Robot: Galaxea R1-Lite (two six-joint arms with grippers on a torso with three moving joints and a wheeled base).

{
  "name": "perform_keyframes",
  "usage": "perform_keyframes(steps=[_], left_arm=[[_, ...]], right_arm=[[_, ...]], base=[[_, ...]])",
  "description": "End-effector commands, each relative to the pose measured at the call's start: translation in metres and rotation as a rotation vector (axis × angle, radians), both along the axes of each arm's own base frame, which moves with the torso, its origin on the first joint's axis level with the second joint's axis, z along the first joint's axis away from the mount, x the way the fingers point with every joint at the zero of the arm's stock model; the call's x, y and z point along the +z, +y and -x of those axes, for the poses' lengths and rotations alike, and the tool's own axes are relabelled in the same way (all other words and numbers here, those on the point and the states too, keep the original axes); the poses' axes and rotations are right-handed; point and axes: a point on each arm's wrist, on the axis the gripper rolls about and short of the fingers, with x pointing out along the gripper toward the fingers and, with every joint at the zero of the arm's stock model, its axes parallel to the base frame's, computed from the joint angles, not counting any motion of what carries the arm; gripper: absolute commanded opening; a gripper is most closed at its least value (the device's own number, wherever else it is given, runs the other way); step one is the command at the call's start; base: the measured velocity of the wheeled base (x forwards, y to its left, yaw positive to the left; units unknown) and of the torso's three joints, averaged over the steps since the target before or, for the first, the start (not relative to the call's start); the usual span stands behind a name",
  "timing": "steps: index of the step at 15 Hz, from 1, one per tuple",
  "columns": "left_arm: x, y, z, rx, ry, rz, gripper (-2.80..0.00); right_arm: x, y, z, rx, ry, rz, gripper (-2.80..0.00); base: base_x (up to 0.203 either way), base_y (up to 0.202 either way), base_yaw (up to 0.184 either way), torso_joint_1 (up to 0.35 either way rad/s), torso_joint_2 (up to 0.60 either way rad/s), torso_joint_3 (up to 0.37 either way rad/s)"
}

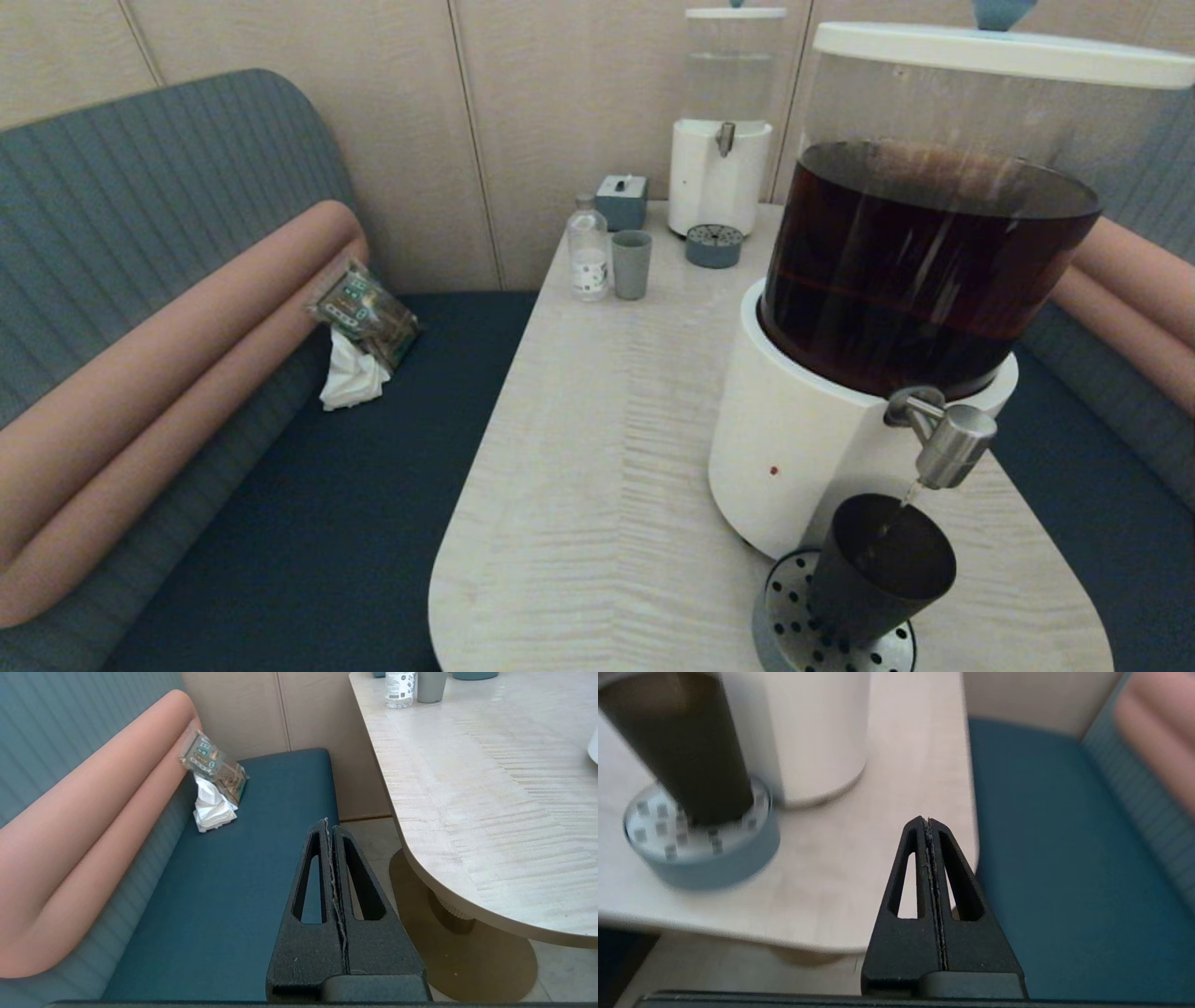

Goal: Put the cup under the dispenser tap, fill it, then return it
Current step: Turn off the faucet

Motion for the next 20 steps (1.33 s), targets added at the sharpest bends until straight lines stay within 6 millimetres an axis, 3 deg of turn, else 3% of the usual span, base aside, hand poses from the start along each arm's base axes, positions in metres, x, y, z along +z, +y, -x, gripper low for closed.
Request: perform_keyframes(steps=[1, 20], left_arm=[[-0.0109, 0.0000, -0.0033, 0.000, 0.038, 0.000, -2.80], [-0.0110, 0.0000, -0.0035, 0.001, 0.040, 0.000, -2.80]], right_arm=[[-0.0154, 0.0001, -0.0023, 0.007, 0.024, -0.003, -2.80], [-0.0162, 0.0005, -0.0023, 0.024, 0.045, -0.008, -2.80]], base=[[0.000, 0.000, 0.000, 0.000, 0.00, 0.000], [0.000, 0.000, 0.000, 0.000, 0.00, 0.000]])
